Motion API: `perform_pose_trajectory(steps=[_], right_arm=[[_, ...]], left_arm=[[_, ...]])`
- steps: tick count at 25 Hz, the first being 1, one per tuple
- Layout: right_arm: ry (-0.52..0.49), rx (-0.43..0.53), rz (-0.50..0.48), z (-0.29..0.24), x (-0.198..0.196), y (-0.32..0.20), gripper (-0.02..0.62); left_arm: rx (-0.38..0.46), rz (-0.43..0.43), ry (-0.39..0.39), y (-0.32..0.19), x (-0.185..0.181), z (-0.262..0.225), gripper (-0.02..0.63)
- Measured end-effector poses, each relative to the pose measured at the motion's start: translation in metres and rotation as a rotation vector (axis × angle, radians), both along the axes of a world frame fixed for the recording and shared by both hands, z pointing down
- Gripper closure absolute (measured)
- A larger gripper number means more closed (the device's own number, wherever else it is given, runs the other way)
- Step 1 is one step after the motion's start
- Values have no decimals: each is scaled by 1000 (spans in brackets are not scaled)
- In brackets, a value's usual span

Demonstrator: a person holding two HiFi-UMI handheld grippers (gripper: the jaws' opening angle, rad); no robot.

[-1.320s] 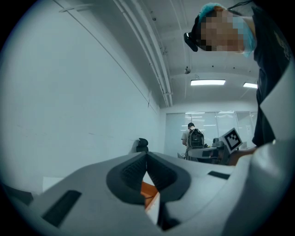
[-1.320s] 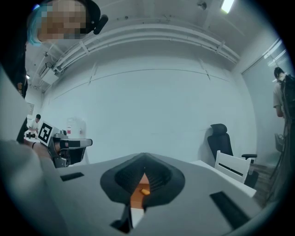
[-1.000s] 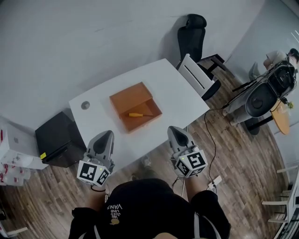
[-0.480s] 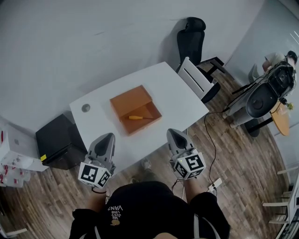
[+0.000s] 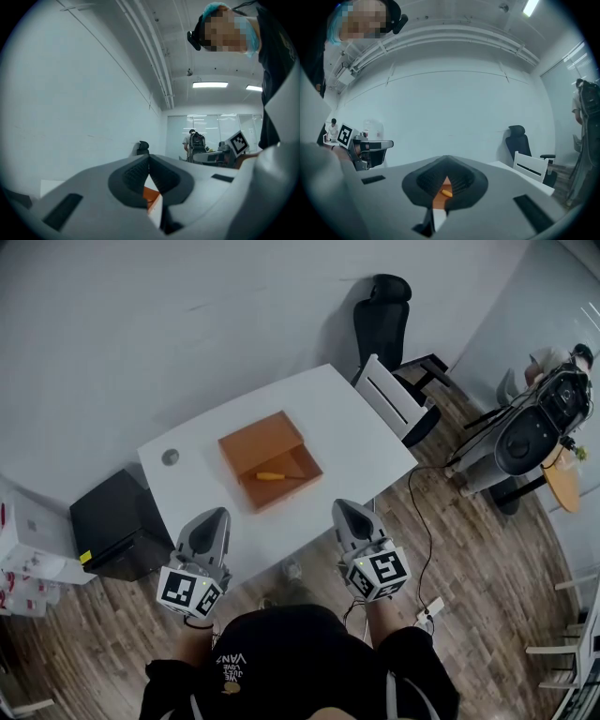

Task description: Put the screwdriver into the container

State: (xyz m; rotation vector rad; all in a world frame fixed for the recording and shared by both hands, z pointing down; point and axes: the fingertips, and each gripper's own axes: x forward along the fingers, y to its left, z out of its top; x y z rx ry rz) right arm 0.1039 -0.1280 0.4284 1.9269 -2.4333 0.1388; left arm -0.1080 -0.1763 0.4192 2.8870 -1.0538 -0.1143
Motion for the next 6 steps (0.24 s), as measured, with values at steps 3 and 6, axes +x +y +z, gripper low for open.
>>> perform_pose_trajectory(steps=[3,6], right_arm=[[-1,0,0,0,0,-1,584],[-7,-1,-1,0,0,-2,584]], left_arm=[[-4,-2,5,-1,-1,0,592],[-11,-6,8,-2,-1,1,592]])
